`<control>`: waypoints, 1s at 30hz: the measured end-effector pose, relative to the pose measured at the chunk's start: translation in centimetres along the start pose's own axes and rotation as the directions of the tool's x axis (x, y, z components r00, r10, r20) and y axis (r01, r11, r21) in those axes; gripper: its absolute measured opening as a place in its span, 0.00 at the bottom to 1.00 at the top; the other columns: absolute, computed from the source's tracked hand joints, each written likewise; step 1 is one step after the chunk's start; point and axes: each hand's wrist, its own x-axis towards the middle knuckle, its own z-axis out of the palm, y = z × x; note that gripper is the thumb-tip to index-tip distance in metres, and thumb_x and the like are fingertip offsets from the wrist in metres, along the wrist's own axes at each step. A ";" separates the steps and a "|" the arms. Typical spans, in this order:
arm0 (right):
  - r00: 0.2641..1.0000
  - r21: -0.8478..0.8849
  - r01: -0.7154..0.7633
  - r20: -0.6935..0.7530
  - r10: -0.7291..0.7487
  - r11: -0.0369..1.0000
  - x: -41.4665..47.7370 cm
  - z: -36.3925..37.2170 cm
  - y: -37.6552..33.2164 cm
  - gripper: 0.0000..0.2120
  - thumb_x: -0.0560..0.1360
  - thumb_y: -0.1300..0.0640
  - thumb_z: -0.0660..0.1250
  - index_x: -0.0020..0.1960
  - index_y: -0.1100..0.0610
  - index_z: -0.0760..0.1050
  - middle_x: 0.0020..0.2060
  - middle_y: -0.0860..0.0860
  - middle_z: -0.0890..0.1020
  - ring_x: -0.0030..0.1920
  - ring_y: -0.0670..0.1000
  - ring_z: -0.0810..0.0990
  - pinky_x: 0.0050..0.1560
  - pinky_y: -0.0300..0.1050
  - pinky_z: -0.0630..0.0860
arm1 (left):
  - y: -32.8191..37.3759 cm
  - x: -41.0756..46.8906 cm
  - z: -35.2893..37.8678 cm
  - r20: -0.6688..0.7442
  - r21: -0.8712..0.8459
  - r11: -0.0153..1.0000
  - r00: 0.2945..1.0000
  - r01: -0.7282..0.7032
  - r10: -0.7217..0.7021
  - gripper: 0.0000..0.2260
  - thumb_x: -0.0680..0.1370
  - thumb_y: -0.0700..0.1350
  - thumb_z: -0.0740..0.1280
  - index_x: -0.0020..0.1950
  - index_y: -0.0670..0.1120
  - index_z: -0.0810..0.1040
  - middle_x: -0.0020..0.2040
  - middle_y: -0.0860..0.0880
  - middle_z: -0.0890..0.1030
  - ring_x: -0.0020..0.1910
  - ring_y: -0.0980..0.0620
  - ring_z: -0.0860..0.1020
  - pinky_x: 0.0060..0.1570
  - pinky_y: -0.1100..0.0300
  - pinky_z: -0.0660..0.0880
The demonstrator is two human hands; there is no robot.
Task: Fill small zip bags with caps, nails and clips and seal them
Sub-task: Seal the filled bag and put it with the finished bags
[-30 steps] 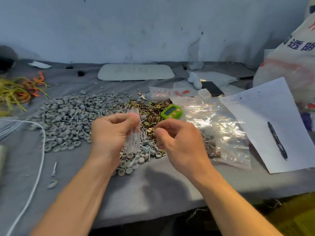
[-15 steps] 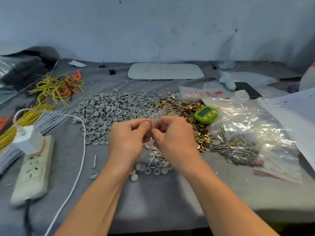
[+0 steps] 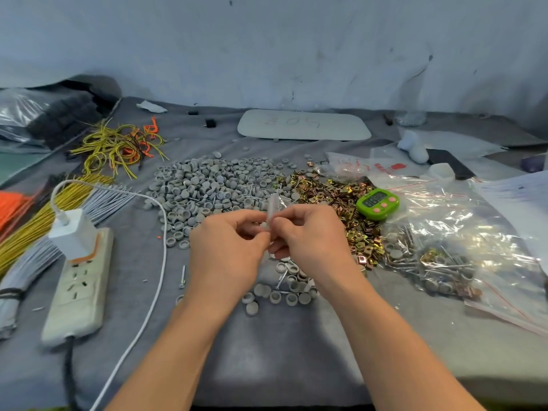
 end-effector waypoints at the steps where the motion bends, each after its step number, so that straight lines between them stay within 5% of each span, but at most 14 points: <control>1: 1.000 0.000 0.007 0.004 -0.007 1.000 0.0 0.2 -0.1 0.10 0.78 0.65 0.69 0.40 0.57 0.84 0.30 0.54 0.85 0.30 0.53 0.85 0.32 0.45 0.82 | -0.1 0.2 -0.2 -0.008 -0.011 1.000 1.000 0.017 -0.017 0.17 0.70 0.39 0.78 0.39 0.63 0.82 0.32 0.63 0.83 0.33 0.66 0.82 0.38 0.69 0.78; 5: 0.999 0.022 0.035 0.020 -0.036 0.999 -0.1 0.8 -0.6 0.08 0.76 0.58 0.71 0.39 0.55 0.85 0.29 0.54 0.85 0.30 0.51 0.85 0.36 0.46 0.83 | 0.1 0.7 -0.8 0.012 -0.120 0.988 0.995 0.101 -0.100 0.09 0.64 0.45 0.77 0.38 0.60 0.86 0.34 0.55 0.85 0.36 0.55 0.85 0.45 0.47 0.84; 8: 0.998 -0.026 0.047 0.038 -0.046 0.999 -0.3 1.2 -0.5 0.09 0.77 0.55 0.72 0.40 0.54 0.86 0.29 0.54 0.85 0.32 0.54 0.87 0.42 0.54 0.86 | 0.1 0.6 -0.7 0.026 -0.153 0.979 0.991 0.131 -0.129 0.10 0.61 0.46 0.74 0.40 0.57 0.87 0.34 0.50 0.86 0.38 0.45 0.86 0.46 0.41 0.83; 13: 0.999 -0.086 0.037 0.013 -0.036 0.996 -0.6 1.4 0.1 0.14 0.77 0.63 0.65 0.36 0.58 0.84 0.29 0.55 0.85 0.32 0.55 0.86 0.41 0.60 0.86 | -0.5 -0.4 -0.4 -0.043 0.113 0.991 0.997 0.070 -0.065 0.03 0.66 0.49 0.77 0.35 0.55 0.85 0.31 0.60 0.83 0.32 0.62 0.80 0.34 0.64 0.77; 17: 0.998 -0.161 0.044 0.047 -0.037 0.986 -0.5 1.0 0.2 0.14 0.77 0.64 0.64 0.36 0.59 0.83 0.29 0.55 0.85 0.32 0.55 0.86 0.41 0.59 0.86 | -0.4 -0.7 -0.2 -0.032 0.262 0.964 0.999 0.046 -0.038 0.05 0.70 0.48 0.76 0.35 0.55 0.85 0.30 0.58 0.82 0.33 0.59 0.80 0.33 0.64 0.73; 24: 0.994 -0.094 0.021 0.108 -0.011 0.995 -0.5 -0.8 0.8 0.12 0.77 0.58 0.72 0.35 0.58 0.84 0.30 0.57 0.85 0.29 0.55 0.83 0.33 0.46 0.80 | -0.7 -0.5 -0.3 0.119 -0.035 0.962 0.957 0.269 -0.263 0.06 0.70 0.41 0.76 0.35 0.52 0.86 0.31 0.48 0.84 0.30 0.52 0.80 0.40 0.53 0.80; 30: 0.976 0.107 -0.102 0.201 0.079 0.989 -0.6 -1.7 1.0 0.10 0.79 0.65 0.70 0.38 0.62 0.82 0.31 0.58 0.83 0.28 0.52 0.79 0.29 0.41 0.74 | -0.4 -1.1 0.0 0.240 -0.154 0.943 0.937 0.296 -0.255 0.09 0.71 0.39 0.76 0.34 0.52 0.86 0.31 0.47 0.83 0.29 0.55 0.77 0.32 0.62 0.74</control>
